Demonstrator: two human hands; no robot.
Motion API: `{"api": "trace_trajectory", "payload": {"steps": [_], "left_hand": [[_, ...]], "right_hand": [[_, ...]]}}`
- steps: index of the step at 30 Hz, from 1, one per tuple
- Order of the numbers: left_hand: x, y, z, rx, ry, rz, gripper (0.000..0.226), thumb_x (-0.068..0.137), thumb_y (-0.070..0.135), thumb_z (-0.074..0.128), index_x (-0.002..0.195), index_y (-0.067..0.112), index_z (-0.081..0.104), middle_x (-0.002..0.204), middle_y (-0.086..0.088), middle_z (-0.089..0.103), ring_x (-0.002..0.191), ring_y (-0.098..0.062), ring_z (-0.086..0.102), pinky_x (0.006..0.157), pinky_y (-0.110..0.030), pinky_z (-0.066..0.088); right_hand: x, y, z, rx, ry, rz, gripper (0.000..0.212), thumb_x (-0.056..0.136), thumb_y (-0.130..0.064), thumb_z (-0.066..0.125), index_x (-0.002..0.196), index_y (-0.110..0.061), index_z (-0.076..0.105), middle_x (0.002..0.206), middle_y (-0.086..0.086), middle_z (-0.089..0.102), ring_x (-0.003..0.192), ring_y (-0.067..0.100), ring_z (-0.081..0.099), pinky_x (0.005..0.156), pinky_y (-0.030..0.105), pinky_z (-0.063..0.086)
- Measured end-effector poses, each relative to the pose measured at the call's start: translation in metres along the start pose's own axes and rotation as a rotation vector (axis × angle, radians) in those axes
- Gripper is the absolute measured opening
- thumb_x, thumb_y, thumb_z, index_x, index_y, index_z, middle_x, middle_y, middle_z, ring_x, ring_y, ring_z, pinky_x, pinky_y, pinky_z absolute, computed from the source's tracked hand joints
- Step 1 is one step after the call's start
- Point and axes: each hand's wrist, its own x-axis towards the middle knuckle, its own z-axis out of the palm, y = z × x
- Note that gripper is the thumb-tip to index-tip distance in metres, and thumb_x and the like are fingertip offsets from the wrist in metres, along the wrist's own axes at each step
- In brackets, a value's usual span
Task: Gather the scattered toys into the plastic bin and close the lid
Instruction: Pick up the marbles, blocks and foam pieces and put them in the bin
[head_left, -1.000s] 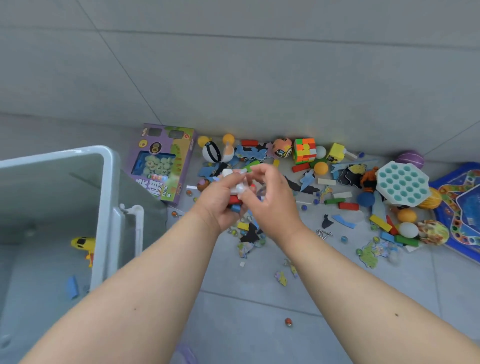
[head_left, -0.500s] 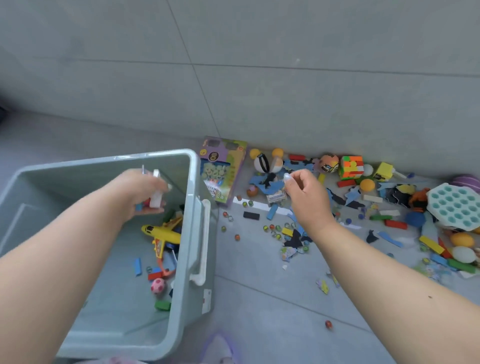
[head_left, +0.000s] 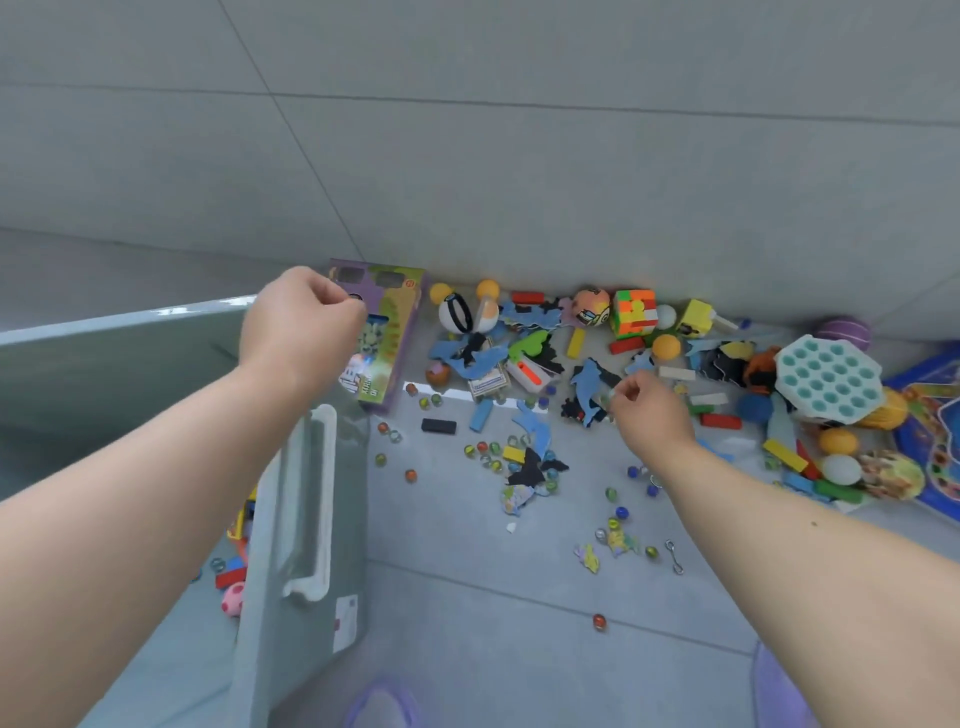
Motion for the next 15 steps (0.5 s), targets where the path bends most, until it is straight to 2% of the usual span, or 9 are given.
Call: {"api": "trace_trajectory", "payload": {"steps": [3,5,7,11,15], "left_hand": [[-0.001,0.016,0.050,0.018,-0.200,0.082,0.017,0.081,0.014,0.050,0.083,0.004,0.064,0.077,-0.009,0.066,0.067,-0.021,0.054,0.064,-0.030,0.044],[0.002,0.017,0.090,0.001,-0.361,0.072,0.012,0.082,0.012,0.050,0.081,0.008,0.062,0.076,-0.015,0.063,0.064,-0.023,0.051,0.063,-0.029,0.044],[0.009,0.011,0.132,-0.052,-0.469,0.016,0.006,0.083,0.013,0.050,0.080,0.014,0.055,0.078,-0.014,0.059,0.070,-0.024,0.054,0.067,-0.035,0.049],[0.005,-0.007,0.201,-0.139,-0.585,-0.129,0.008,0.085,0.019,0.048,0.079,0.016,0.052,0.082,-0.009,0.059,0.078,-0.022,0.057,0.076,-0.043,0.055],[-0.017,-0.025,0.236,-0.197,-0.653,-0.280,0.007,0.089,0.016,0.052,0.083,0.014,0.056,0.081,-0.006,0.060,0.076,-0.023,0.055,0.078,-0.037,0.053]], "right_hand": [[0.015,0.008,0.000,-0.103,-0.043,0.024,0.010,0.088,-0.018,0.050,0.095,-0.011,0.054,0.085,0.007,0.058,0.082,0.027,0.054,0.063,0.031,0.040],[0.026,0.010,0.001,-0.164,-0.070,0.011,0.017,0.088,-0.017,0.051,0.103,-0.011,0.054,0.092,0.011,0.060,0.087,0.029,0.056,0.065,0.031,0.042],[0.039,0.014,0.005,-0.244,-0.093,-0.037,0.025,0.087,-0.016,0.050,0.111,-0.011,0.053,0.100,0.014,0.060,0.091,0.030,0.056,0.065,0.029,0.040],[0.062,0.018,0.019,-0.336,-0.158,-0.082,0.038,0.089,-0.015,0.049,0.127,-0.012,0.047,0.119,0.015,0.055,0.108,0.032,0.052,0.071,0.029,0.038],[0.078,0.022,0.038,-0.371,-0.170,0.026,0.032,0.091,-0.020,0.049,0.118,-0.005,0.051,0.119,0.017,0.056,0.110,0.034,0.052,0.073,0.028,0.038]]}}
